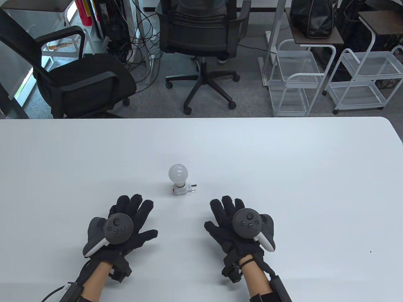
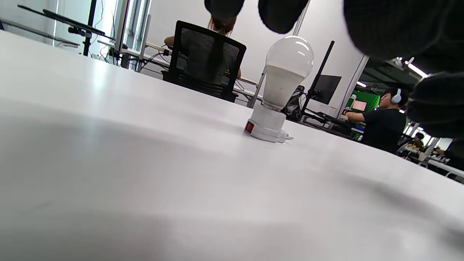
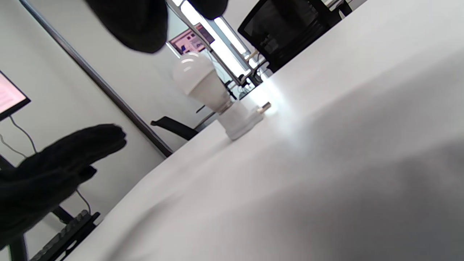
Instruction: Screw light bulb into light bulb socket (Screw with right hand)
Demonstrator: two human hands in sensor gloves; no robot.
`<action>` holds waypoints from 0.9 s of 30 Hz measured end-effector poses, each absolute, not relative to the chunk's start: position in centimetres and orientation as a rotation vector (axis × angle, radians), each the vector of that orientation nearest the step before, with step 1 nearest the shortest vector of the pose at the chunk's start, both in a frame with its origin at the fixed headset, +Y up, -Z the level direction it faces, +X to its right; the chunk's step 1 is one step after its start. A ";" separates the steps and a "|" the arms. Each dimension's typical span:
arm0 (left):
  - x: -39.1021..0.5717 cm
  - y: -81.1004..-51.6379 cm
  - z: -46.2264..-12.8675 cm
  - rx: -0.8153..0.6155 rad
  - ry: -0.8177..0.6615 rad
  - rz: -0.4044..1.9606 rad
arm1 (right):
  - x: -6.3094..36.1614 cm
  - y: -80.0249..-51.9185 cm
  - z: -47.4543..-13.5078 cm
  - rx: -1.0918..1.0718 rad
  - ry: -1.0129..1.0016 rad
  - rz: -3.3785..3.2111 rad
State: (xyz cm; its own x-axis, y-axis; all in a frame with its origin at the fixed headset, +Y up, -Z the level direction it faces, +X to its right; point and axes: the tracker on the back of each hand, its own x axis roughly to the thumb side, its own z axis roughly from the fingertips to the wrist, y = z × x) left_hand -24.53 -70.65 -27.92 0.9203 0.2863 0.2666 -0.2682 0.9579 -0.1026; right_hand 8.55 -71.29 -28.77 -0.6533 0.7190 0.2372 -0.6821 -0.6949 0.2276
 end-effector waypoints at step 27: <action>-25.5 -70.7 -27.7 -0.002 -0.251 0.298 | 8.4 -71.2 -28.9 0.410 0.140 2.276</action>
